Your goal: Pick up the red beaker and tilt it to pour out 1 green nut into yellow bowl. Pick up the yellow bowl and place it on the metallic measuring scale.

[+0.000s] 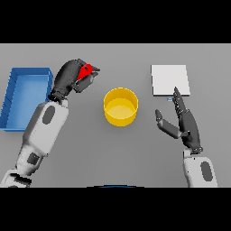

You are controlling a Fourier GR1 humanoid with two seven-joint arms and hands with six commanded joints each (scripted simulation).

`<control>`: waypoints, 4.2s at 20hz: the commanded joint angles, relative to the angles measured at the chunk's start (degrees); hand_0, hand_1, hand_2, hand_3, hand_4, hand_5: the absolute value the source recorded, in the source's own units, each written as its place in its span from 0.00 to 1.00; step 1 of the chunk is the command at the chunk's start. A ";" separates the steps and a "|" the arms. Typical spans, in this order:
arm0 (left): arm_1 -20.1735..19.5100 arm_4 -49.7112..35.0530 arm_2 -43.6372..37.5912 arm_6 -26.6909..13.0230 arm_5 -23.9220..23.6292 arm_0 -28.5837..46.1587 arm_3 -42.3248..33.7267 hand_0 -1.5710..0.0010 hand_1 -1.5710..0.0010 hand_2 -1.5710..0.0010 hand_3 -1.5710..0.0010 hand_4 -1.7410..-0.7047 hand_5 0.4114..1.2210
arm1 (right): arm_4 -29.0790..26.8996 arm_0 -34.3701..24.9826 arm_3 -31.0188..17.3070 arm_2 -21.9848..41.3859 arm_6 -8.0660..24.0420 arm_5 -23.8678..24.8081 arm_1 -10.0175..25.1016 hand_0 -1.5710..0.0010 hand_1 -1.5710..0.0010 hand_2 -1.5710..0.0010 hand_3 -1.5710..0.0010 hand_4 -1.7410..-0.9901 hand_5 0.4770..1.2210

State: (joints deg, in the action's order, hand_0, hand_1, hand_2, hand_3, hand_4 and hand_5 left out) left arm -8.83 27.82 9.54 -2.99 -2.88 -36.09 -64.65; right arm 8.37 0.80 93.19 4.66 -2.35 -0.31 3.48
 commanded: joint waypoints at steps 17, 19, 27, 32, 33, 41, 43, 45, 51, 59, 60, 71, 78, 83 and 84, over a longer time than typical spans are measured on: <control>-7.36 27.72 26.23 -2.61 25.21 -19.46 10.15 0.00 0.00 0.00 0.16 0.05 0.99 | -1.85 1.09 0.23 -0.72 1.24 0.11 -1.36 1.00 1.00 1.00 1.00 0.60 0.21; -7.56 29.96 28.48 -1.68 27.00 -21.92 11.68 0.00 0.00 0.00 0.19 0.04 1.00 | -2.79 0.45 0.16 -1.40 1.72 -0.18 -1.06 1.00 1.00 1.00 1.00 0.58 0.19; -5.85 38.19 37.62 1.61 29.28 -27.89 13.66 0.00 0.00 0.00 0.06 0.01 1.00 | -1.70 0.96 -0.09 -0.98 0.92 0.21 -1.17 1.00 1.00 1.00 1.00 0.59 0.16; -4.96 43.37 43.10 2.95 27.97 -29.66 15.61 0.00 0.00 0.00 0.02 0.00 1.00 | -1.73 0.23 -0.53 -1.28 1.71 0.38 -1.07 1.00 1.00 1.00 1.00 0.61 0.17; -5.06 44.63 44.58 3.62 28.50 -30.42 15.95 0.00 0.00 0.00 0.02 0.00 1.00 | -1.47 0.39 -0.15 -1.32 1.25 0.61 -0.89 1.00 1.00 1.00 1.00 0.61 0.17; -2.99 49.02 50.16 6.85 31.60 -34.14 18.57 0.00 0.00 0.00 0.00 0.00 1.00 | -0.27 0.18 -0.65 -1.09 0.22 1.09 -0.60 1.00 1.00 1.00 1.00 0.62 0.16; -3.15 49.99 51.06 7.51 31.96 -35.29 19.05 0.00 0.00 0.00 0.00 0.00 1.00 | -0.52 0.78 -0.86 -1.30 -0.05 1.01 -0.57 1.00 1.00 1.00 1.00 0.63 0.15; -2.28 50.91 51.77 7.02 31.70 -35.77 20.17 0.00 0.00 0.00 0.00 0.00 1.00 | 0.51 1.08 -1.14 -0.75 -0.47 1.53 -0.93 1.00 1.00 1.00 1.00 0.64 0.15; -3.56 50.87 49.30 7.63 29.65 -40.96 22.03 0.00 0.00 0.00 0.00 0.00 0.92 | -0.26 0.33 -1.09 -1.38 0.41 1.05 -0.28 1.00 1.00 1.00 1.00 0.69 0.15; -10.00 47.93 37.03 6.20 23.48 -55.93 30.71 0.00 0.06 0.07 0.12 0.16 0.99 | -1.55 -0.11 -0.24 -0.84 -0.73 -0.24 -0.71 1.00 1.00 1.00 1.00 0.65 0.21; -11.16 46.45 34.25 5.19 23.76 -57.22 32.28 0.00 0.05 0.05 0.09 0.18 0.99 | -1.43 0.20 0.11 -0.68 -0.61 -0.34 -0.53 1.00 1.00 1.00 1.00 0.63 0.22; -24.17 20.21 1.37 -7.66 13.12 -51.29 48.47 0.00 0.00 0.00 0.09 0.02 1.00 | 0.33 -1.61 -1.69 0.13 -1.93 -0.42 0.53 1.00 1.00 1.00 1.00 0.59 0.23; -25.81 11.09 -6.26 -16.79 6.55 -38.68 48.40 0.00 0.00 0.00 0.04 0.00 1.00 | -0.41 -1.58 -1.60 0.21 -1.29 -0.97 0.38 1.00 1.00 1.00 1.00 0.61 0.25; -25.07 3.79 -11.14 -20.09 2.94 -28.85 44.82 0.00 0.00 0.00 0.06 0.00 1.00 | -0.04 -1.39 -2.73 0.00 -2.88 -1.34 1.30 1.00 1.00 1.00 1.00 0.58 0.28; -24.93 2.73 -11.73 -20.89 1.98 -26.64 43.70 0.00 0.00 0.00 0.05 0.00 1.00 | 0.27 -0.89 -2.53 0.39 -3.05 -1.50 1.34 1.00 1.00 1.00 1.00 0.58 0.29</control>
State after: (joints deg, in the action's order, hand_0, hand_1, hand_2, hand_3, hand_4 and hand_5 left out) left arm -33.76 30.49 -2.20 -23.89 -0.80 -62.63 -20.90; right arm 8.65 -0.07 90.66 5.05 -5.46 -1.84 4.81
